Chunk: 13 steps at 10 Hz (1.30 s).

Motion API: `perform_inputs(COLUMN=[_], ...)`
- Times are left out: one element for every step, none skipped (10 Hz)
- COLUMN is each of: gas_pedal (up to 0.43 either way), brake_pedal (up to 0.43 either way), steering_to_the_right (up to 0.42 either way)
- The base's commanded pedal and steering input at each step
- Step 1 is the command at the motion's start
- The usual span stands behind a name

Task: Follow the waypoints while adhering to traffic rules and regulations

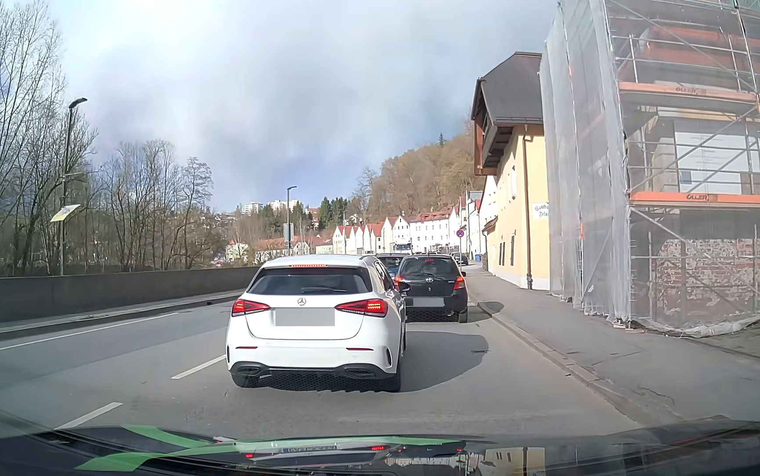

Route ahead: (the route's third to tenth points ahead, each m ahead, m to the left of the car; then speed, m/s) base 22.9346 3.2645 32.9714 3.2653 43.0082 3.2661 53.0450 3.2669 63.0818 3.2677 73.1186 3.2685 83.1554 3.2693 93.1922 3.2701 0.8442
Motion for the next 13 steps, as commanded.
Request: perform_inputs(gas_pedal=[0.000, 0.000, 0.000, 0.000, 0.000, 0.000, 0.000, 0.000, 0.000, 0.000, 0.000, 0.000, 0.000], brake_pedal=[0.207, 0.207, 0.207, 0.201, 0.195, 0.195, 0.189, 0.189, 0.189, 0.201, 0.189, 0.189, 0.189], steering_to_the_right=[-0.015, -0.017, -0.017, -0.017, -0.017, -0.017, -0.017, -0.017, -0.017, -0.017, -0.017, -0.017, -0.017])
